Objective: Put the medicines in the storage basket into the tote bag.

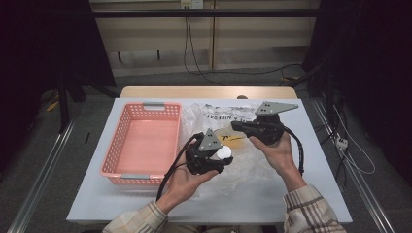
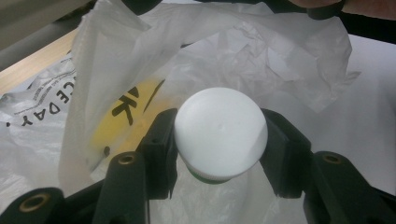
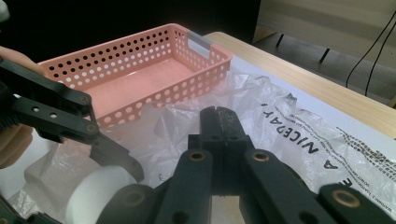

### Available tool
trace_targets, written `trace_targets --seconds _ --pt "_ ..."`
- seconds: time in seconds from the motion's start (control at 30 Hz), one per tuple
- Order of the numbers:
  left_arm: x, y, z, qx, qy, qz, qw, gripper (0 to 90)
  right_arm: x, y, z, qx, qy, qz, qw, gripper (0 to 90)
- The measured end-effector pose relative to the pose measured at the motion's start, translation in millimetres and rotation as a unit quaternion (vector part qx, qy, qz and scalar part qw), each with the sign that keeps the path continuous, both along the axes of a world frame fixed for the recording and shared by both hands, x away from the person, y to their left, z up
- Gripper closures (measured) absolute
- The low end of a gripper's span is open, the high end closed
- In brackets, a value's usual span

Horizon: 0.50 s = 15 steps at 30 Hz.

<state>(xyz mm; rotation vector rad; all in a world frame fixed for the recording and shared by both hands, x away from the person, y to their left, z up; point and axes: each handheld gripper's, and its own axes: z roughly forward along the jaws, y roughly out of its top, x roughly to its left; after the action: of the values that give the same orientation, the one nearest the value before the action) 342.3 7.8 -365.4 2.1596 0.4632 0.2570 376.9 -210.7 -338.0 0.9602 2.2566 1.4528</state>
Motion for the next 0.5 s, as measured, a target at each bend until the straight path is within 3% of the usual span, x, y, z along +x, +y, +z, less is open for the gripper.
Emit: trace_targets --seconds 0.17,0.3,0.5 --pt "6.9 -5.6 -7.0 0.014 0.003 0.008 0.9999 50.7 0.1 -0.1 -0.2 -0.001 0.000 0.000 1.0000 90.0" --pt "11.8 -12.0 -14.5 0.039 0.005 0.015 0.9991 50.7 0.5 0.5 -1.9 -0.002 0.003 0.002 1.0000 90.0" --pt "20.6 -18.4 -24.8 0.044 0.013 0.022 0.9987 50.7 1.1 -0.5 -3.7 -0.002 0.005 0.000 1.0000 90.0"
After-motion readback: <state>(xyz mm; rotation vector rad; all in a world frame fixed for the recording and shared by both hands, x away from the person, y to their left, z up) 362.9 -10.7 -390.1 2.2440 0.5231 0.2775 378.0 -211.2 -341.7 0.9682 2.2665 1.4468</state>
